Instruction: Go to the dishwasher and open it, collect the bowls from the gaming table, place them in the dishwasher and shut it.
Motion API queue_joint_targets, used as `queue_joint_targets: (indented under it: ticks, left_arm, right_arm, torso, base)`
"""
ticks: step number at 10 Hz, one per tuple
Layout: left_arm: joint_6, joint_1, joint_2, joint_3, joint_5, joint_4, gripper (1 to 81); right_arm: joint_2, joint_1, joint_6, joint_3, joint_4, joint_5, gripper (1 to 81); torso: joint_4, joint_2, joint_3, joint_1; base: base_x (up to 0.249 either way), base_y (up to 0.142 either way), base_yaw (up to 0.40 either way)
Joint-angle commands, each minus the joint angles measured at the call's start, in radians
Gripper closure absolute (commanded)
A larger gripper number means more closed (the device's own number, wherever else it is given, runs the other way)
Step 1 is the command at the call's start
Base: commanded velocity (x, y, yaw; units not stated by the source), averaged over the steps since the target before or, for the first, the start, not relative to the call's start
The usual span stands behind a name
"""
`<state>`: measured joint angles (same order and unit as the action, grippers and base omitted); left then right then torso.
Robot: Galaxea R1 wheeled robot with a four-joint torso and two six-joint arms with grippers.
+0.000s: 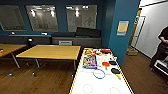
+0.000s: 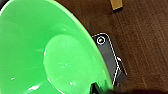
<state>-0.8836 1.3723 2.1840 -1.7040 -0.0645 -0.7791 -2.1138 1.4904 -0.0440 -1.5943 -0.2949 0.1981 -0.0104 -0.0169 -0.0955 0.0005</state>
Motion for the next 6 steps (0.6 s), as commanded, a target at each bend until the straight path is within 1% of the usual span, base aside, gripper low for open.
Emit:
queue_joint_targets:
  ticks: [1, 4, 6]
  left_arm:
    - [0.012, -0.035, -0.024, -0.005, -0.001, -0.023, 81.1]
    - [0.012, -0.02, -0.004, -0.025, -0.003, -0.029, 81.1]
    - [0.012, -0.002, 0.027, -0.072, -0.015, -0.031, 81.1]
  right_arm:
    - [0.05, -0.046, -0.004, 0.016, 0.023, -0.062, 81.1]
    - [0.023, -0.043, -0.004, -0.018, 0.03, -0.063, 81.1]
    - [0.002, -0.034, -0.005, -0.044, 0.03, -0.063, 81.1]
  torso:
    - [0.0, 0.0, 0.0, 0.0]
    - [0.0, 0.0, 0.0, 0.0]
    - [0.0, -0.001, 0.001, 0.0]
  base:
    - [-0.078, 0.0, 0.0]
    - [-0.107, 0.0, 0.0]
    - [-0.118, 0.0, 0.0]
